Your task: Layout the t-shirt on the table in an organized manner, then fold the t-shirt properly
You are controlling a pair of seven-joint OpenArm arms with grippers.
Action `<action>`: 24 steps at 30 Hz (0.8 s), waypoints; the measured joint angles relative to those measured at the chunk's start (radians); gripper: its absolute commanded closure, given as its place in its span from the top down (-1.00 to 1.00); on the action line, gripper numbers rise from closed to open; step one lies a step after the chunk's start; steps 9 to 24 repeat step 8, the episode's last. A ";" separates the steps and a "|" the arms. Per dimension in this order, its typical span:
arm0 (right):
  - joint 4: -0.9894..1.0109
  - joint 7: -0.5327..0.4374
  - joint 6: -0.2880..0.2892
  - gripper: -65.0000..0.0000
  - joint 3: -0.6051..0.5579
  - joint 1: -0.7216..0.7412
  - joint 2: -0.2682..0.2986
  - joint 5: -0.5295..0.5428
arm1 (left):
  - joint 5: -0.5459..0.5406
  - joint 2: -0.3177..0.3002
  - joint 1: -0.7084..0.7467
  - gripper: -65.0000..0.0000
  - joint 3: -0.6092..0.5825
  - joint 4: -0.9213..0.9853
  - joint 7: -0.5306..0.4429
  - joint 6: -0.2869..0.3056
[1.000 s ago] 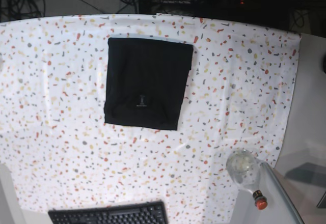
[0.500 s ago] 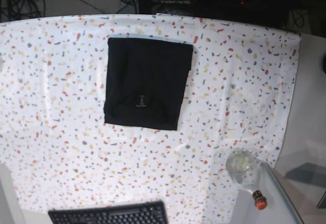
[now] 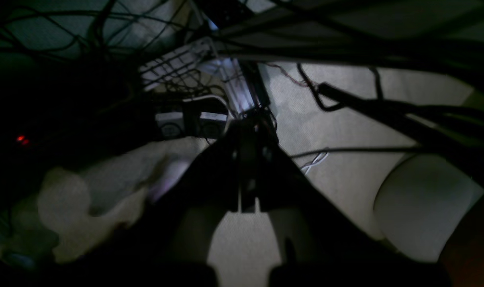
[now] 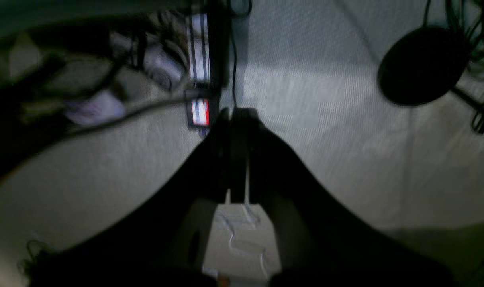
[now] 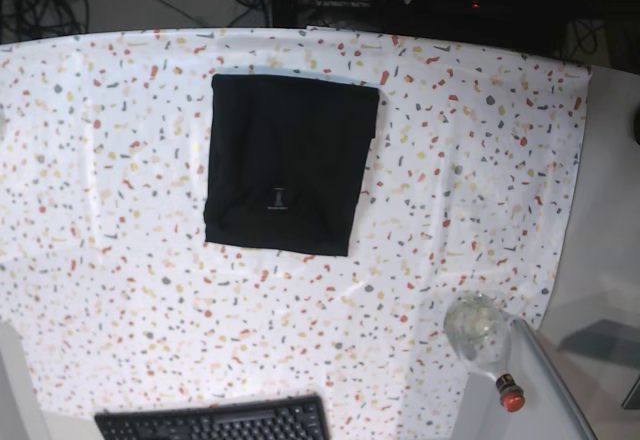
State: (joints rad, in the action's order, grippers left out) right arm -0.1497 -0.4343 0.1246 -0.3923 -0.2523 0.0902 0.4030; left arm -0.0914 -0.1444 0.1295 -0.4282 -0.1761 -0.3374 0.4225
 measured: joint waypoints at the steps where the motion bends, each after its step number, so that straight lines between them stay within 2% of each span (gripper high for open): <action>1: -0.013 -0.002 0.000 -1.00 0.000 0.003 0.000 0.000 | 0.000 0.000 -0.015 -1.00 0.003 0.001 0.002 0.000; 5: -0.032 -0.008 0.000 -1.00 -0.001 0.018 -0.009 0.000 | -0.007 -0.003 -0.064 -1.00 0.008 -0.017 -0.027 -0.005; 24: -0.031 -0.006 0.000 -1.00 -0.003 0.019 -0.011 0.000 | -0.015 0.005 -0.048 -1.00 0.008 -0.012 -0.014 -0.005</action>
